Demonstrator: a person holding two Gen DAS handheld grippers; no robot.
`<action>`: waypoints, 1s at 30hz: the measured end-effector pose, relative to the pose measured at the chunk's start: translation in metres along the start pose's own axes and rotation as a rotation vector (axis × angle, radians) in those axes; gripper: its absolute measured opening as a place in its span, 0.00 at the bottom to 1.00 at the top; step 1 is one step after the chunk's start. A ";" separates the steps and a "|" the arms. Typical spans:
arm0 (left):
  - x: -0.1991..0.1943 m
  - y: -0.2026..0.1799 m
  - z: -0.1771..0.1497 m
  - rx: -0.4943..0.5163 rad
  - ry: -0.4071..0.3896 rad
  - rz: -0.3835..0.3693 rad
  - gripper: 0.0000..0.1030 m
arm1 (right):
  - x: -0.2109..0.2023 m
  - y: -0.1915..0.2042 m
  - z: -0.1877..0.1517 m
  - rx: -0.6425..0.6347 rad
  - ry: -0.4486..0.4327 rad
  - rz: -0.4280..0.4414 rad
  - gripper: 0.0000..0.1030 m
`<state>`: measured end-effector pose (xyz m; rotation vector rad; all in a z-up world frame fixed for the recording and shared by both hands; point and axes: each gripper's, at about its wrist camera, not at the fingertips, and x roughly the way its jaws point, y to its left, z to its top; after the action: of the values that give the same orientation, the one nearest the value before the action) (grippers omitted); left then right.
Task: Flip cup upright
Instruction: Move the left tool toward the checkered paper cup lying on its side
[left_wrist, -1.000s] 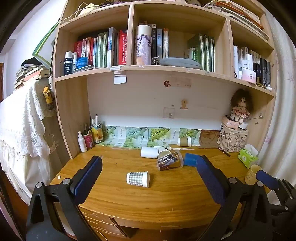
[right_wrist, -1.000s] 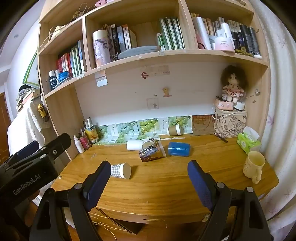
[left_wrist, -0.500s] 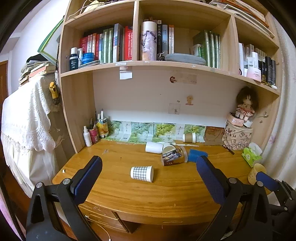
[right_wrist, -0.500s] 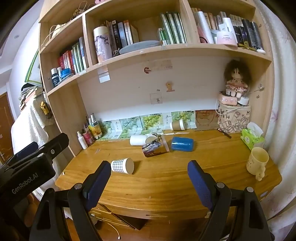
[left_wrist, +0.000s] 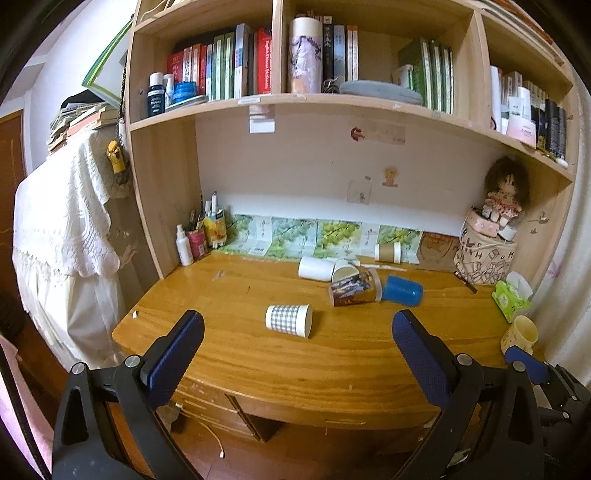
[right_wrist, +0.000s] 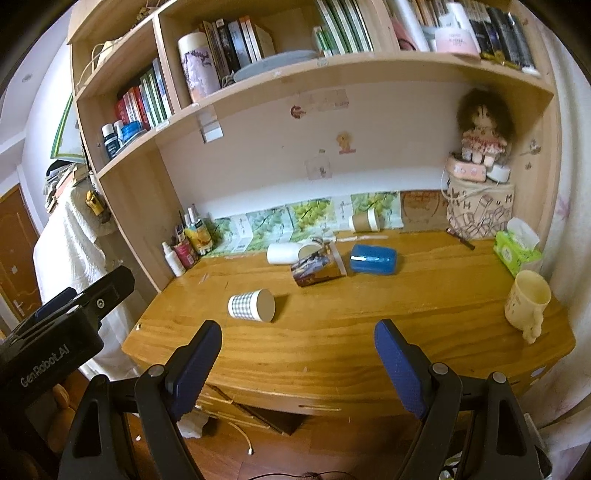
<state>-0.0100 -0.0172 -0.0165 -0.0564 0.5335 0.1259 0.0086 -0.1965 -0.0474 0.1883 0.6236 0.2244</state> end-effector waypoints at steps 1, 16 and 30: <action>0.001 -0.001 -0.001 -0.003 0.007 0.004 0.99 | 0.002 -0.002 -0.001 0.002 0.011 0.006 0.83; 0.016 -0.012 -0.028 -0.063 0.177 0.059 0.99 | 0.024 -0.037 -0.019 0.076 0.184 0.066 0.83; 0.037 -0.010 -0.029 -0.058 0.236 0.009 0.99 | 0.056 -0.057 -0.026 0.162 0.317 0.098 0.83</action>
<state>0.0081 -0.0258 -0.0596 -0.1262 0.7661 0.1444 0.0464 -0.2337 -0.1130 0.3442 0.9498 0.3014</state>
